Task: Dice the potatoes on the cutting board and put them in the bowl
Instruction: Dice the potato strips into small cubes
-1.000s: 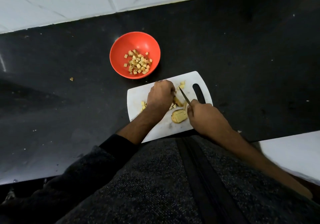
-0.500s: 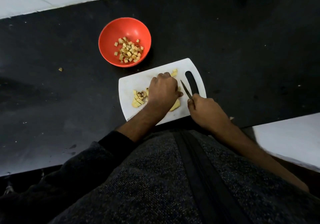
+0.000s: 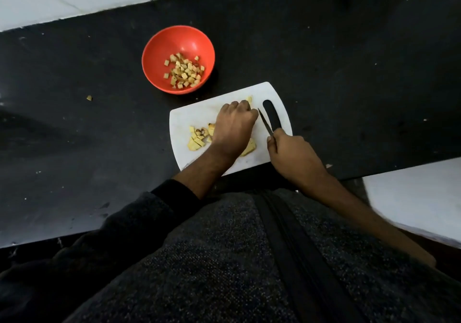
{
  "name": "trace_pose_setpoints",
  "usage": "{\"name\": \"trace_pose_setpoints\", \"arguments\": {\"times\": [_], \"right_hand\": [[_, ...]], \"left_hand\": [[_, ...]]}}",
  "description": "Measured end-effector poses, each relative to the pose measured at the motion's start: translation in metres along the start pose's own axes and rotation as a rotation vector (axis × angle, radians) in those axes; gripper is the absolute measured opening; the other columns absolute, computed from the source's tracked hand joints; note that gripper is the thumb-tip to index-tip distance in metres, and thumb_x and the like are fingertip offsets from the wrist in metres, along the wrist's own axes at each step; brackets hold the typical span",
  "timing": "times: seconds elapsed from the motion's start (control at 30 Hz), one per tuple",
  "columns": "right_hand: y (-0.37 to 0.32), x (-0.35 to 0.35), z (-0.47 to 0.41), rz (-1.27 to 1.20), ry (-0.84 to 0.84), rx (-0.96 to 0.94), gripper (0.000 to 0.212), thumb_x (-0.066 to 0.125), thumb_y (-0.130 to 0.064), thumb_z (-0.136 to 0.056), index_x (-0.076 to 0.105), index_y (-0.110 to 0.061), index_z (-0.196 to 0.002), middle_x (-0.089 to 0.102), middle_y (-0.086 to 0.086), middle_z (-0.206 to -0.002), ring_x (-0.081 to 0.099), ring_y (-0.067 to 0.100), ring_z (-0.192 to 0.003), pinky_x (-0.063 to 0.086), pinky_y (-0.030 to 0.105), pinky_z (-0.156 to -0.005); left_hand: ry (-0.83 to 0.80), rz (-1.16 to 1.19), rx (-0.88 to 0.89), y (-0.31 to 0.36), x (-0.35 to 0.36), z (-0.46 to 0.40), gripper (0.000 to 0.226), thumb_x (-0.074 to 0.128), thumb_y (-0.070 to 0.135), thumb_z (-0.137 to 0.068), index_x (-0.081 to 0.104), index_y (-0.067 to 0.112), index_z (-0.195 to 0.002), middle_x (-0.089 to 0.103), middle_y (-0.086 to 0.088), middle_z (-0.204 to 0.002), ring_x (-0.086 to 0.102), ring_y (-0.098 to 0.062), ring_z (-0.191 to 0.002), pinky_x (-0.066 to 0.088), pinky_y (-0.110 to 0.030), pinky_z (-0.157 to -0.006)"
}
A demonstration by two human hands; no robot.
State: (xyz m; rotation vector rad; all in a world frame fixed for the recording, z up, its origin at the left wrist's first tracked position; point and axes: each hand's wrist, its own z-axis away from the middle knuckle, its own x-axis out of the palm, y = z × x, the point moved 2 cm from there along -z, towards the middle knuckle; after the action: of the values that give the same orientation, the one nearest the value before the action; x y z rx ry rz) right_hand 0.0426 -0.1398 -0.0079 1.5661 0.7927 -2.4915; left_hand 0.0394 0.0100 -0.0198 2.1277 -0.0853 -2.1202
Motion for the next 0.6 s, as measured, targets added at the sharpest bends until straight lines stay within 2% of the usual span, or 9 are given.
{"name": "trace_pose_setpoints", "arguments": {"times": [0.13,0.27,0.43,0.6], "right_hand": [[-0.0041,0.0074,-0.0055,0.011,-0.013,0.001,0.026,0.032,-0.037,-0.105,0.043,-0.016,-0.096,0.051,0.006,-0.076,0.059,0.036,-0.075,0.041,0.038,-0.061],[-0.0075,0.0107,-0.006,0.042,-0.021,0.001,0.029,0.032,-0.035,-0.105,0.047,-0.01,-0.105,0.062,0.016,-0.092,0.062,0.039,-0.086,0.041,0.04,-0.065],[-0.009,0.01,-0.0052,0.117,-0.014,-0.001,0.03,0.031,-0.034,-0.106,0.047,-0.009,-0.109,0.064,0.017,-0.097,0.063,0.039,-0.09,0.038,0.039,-0.066],[-0.0109,0.0071,-0.0061,0.166,0.001,-0.009,0.027,0.032,-0.03,-0.106,0.047,-0.008,-0.111,0.065,0.016,-0.098,0.065,0.037,-0.09,0.037,0.037,-0.065]], "left_hand": [[-0.016,0.068,-0.027,0.0016,0.0042,0.0037,0.017,0.059,0.005,-0.09,0.074,0.012,-0.095,0.067,-0.01,-0.096,0.061,-0.028,-0.087,0.049,-0.039,-0.076],[-0.023,0.147,-0.092,-0.0021,-0.0004,0.0028,0.018,0.059,0.001,-0.089,0.072,0.01,-0.097,0.067,-0.011,-0.096,0.062,-0.029,-0.088,0.048,-0.039,-0.075],[-0.014,0.26,-0.213,-0.0072,-0.0014,0.0006,0.019,0.061,0.009,-0.093,0.075,0.014,-0.105,0.069,-0.006,-0.1,0.062,-0.024,-0.091,0.048,-0.032,-0.074],[-0.003,0.24,-0.186,-0.0069,-0.0026,-0.0023,0.021,0.063,0.011,-0.094,0.076,0.016,-0.109,0.071,-0.005,-0.102,0.062,-0.022,-0.094,0.05,-0.034,-0.08]]}}
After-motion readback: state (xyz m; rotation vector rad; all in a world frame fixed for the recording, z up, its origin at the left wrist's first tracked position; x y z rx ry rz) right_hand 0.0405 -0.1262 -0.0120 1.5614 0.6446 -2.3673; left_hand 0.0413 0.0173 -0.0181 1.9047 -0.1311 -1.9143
